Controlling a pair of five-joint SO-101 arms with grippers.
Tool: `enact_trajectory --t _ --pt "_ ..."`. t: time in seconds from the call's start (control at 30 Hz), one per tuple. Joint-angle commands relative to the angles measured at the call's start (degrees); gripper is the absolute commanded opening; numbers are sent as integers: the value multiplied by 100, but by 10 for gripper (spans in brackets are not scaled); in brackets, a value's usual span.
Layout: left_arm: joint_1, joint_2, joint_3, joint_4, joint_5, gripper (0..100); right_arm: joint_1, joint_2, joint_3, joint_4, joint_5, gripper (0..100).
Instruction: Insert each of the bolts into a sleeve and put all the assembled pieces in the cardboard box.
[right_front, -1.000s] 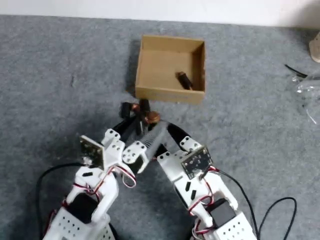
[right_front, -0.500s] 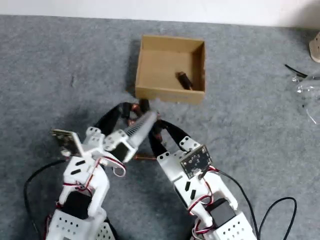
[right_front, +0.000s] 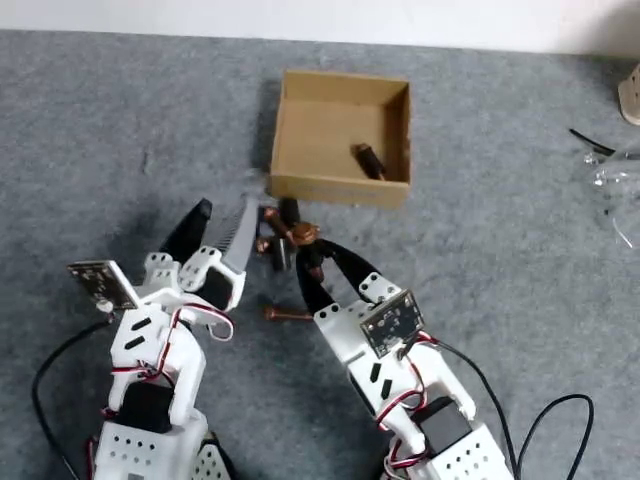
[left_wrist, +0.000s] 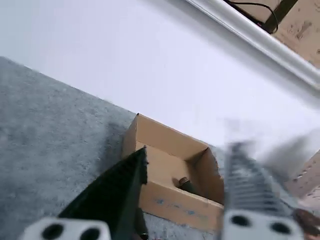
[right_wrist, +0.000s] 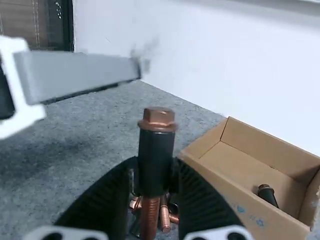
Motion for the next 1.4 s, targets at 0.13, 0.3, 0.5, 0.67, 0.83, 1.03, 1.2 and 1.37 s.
enact_trajectory --t 0.13,0.3,0.5,0.67,0.83,1.03,1.2,1.37 --pt "-4 -31 154 730 -2708 6 127 -75 831 -31 70 4" --pt "84 -75 145 1424 -2312 7 259 -48 831 -31 62 4" --pt "-813 -31 -242 2391 -3877 7 558 -48 831 -31 62 4" --pt "-822 -31 145 1916 -3956 7 558 -31 831 -22 26 4" --pt "-857 -22 154 1785 -4000 7 567 -31 831 -4 62 4" --pt "-1103 -22 154 1767 -4229 7 549 -40 716 338 62 4" --pt "-1112 -22 154 1758 -4246 7 664 -31 259 840 70 4" --pt "-1288 -22 154 1749 -4229 7 1121 -31 145 892 70 4"
